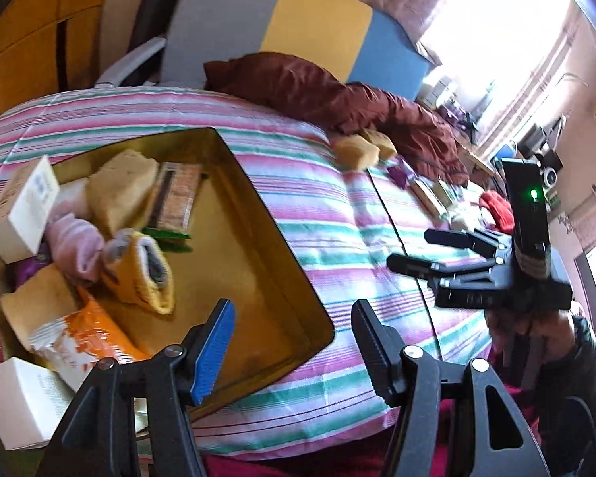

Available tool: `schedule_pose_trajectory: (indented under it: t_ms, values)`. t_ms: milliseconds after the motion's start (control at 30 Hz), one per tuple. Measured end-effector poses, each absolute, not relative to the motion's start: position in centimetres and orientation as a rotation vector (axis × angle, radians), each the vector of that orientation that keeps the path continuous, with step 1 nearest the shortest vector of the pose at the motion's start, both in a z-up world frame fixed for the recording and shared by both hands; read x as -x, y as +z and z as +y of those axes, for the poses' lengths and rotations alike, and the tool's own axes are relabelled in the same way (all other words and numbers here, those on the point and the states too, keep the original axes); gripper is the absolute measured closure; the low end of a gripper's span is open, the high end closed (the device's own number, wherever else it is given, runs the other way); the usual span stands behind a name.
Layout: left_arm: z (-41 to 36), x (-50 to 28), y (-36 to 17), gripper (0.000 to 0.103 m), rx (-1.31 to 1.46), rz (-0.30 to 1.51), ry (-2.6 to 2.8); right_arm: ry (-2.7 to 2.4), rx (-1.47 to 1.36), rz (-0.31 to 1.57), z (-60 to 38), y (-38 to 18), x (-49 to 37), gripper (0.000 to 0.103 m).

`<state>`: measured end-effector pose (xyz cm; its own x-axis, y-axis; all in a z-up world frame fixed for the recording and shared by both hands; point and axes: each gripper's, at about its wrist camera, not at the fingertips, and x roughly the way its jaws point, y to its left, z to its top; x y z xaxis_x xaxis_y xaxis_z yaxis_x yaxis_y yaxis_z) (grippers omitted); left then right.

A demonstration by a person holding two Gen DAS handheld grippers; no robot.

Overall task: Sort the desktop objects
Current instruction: 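Withdraw both grippers from the tray and reach back toward the pile, then grasp a yellow sponge with the left gripper while the right grasps another cracker pack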

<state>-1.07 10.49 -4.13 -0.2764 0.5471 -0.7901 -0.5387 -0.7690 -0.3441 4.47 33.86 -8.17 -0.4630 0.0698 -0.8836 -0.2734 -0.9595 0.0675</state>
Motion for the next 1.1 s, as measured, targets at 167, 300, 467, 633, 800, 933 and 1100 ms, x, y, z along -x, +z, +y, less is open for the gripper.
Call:
schedule_pose_trajectory:
  t_ms: [167,300,467,633,800,933,1100]
  values:
    - [12.0,0.8,-4.3,0.041,1.295,0.024,2.049,2.427,1.503,0.351,37.8,-8.8,-5.9,0.013]
    - [13.2,0.7,-4.4,0.042,1.3,0.055,2.028,2.356,1.483,0.376,41.4,-9.1,-7.1,0.013]
    - [14.7,1.0,-4.3,0.041,1.302,0.084,2.006,2.272,1.44,0.396,46.1,-9.4,-8.1,0.016]
    - [16.7,1.5,-3.9,0.041,1.306,0.107,1.977,2.198,1.362,0.405,51.2,-9.8,-8.4,0.023]
    - [19.3,2.6,-3.3,0.041,1.307,0.137,1.966,2.163,1.326,0.392,55.5,-10.6,-7.6,0.024]
    - [21.6,3.8,-3.0,0.041,1.314,0.148,1.954,2.146,1.346,0.319,57.5,-11.7,-6.7,0.024]
    - [24.7,5.1,-3.0,0.04,1.318,0.167,1.937,2.137,1.363,0.344,59.7,-13.3,-6.5,0.024]
